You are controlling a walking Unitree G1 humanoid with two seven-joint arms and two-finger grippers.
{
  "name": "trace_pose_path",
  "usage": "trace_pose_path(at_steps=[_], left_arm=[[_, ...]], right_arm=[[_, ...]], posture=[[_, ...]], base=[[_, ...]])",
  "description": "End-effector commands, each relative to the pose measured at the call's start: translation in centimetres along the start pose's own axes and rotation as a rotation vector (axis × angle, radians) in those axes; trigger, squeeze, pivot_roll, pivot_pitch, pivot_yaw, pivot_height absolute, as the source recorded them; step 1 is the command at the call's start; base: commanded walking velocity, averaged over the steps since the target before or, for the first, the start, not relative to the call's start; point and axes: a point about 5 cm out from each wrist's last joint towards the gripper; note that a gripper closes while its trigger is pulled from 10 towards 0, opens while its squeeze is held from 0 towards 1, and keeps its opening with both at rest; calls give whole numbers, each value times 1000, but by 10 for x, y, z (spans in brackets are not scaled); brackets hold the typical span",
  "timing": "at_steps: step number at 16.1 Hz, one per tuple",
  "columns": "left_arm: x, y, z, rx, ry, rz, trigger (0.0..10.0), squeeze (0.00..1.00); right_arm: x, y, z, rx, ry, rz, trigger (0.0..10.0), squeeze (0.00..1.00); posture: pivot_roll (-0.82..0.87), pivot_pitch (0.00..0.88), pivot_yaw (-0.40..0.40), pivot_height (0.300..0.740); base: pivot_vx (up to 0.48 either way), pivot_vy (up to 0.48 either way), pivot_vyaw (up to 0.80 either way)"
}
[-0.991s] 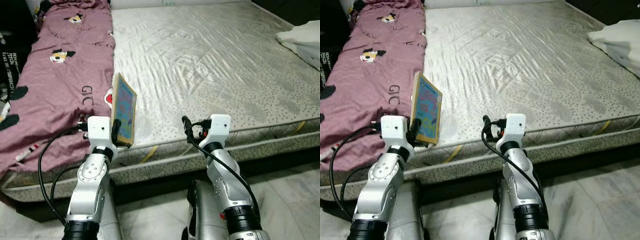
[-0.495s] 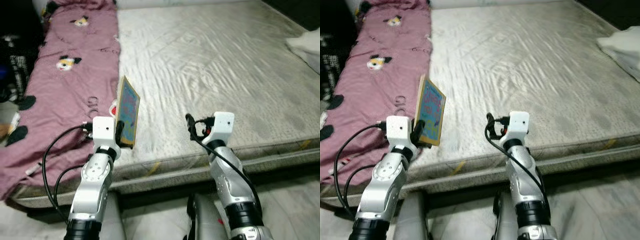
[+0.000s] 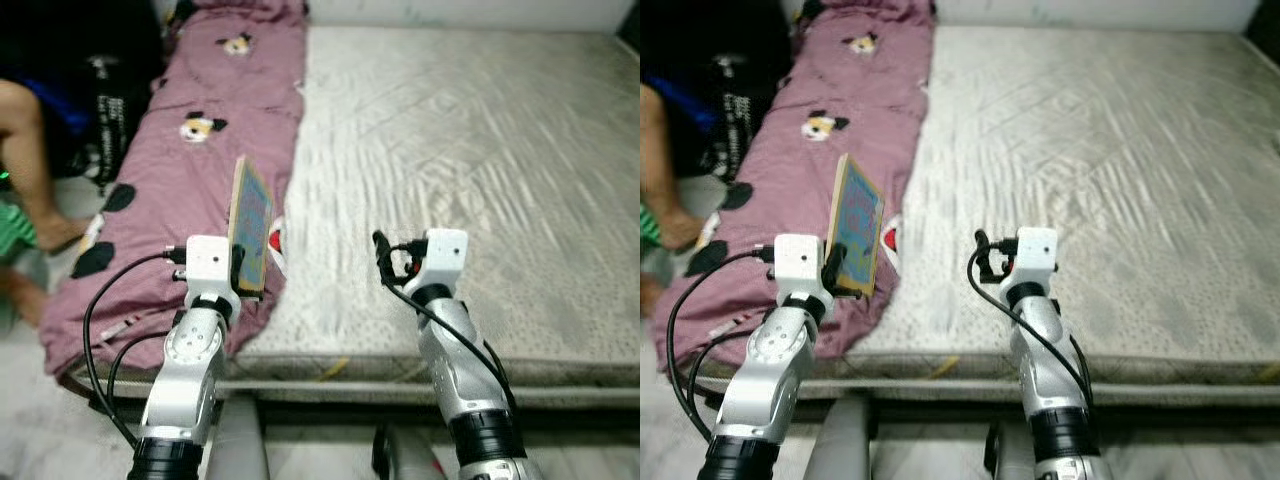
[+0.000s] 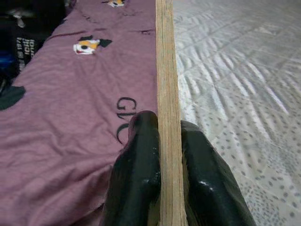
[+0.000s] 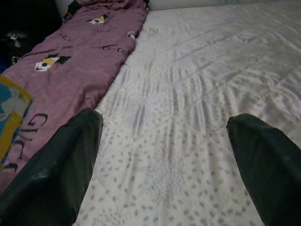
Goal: Clean up the room
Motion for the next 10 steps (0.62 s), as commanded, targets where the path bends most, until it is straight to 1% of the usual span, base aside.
trace_pose_path(at_steps=[1, 2, 5, 6, 7, 10], left_arm=[[1, 4, -1, -3, -6, 16, 10000, 0], [1, 4, -1, -4, -8, 17, 10000, 0], [2, 6, 5, 22, -45, 35, 10000, 0], [2, 6, 6, 16, -53, 41, 10000, 0], [2, 6, 6, 14, -53, 43, 10000, 0], [2, 1, 6, 17, -51, 24, 10000, 0]], right_arm=[[2, 3, 1, -1, -12, 14, 10000, 0], [1, 3, 2, -3, -19, 13, 10000, 0], [1, 2, 5, -7, -37, 14, 10000, 0], [1, 2, 5, -8, -40, 15, 10000, 0], [1, 2, 5, -9, -43, 15, 10000, 0], [1, 2, 8, -19, -60, 14, 10000, 0]], posture=[[49, 0, 2, 679], [49, 0, 2, 688], [46, 0, 5, 723], [46, 0, 5, 731], [47, 0, 4, 740], [47, 0, 3, 740]], base=[[0, 0, 0], [0, 0, -400], [0, 0, 0], [0, 0, 0], [0, 0, -400], [0, 0, -421]])
Point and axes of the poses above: a point about 5 cm out from each wrist's last joint towards the gripper, its own x axis pointing out of the wrist towards the gripper, its own y axis along the axis of the wrist's last joint, z = x × y, and after that the axes turned 9 degrees about x, right-handed
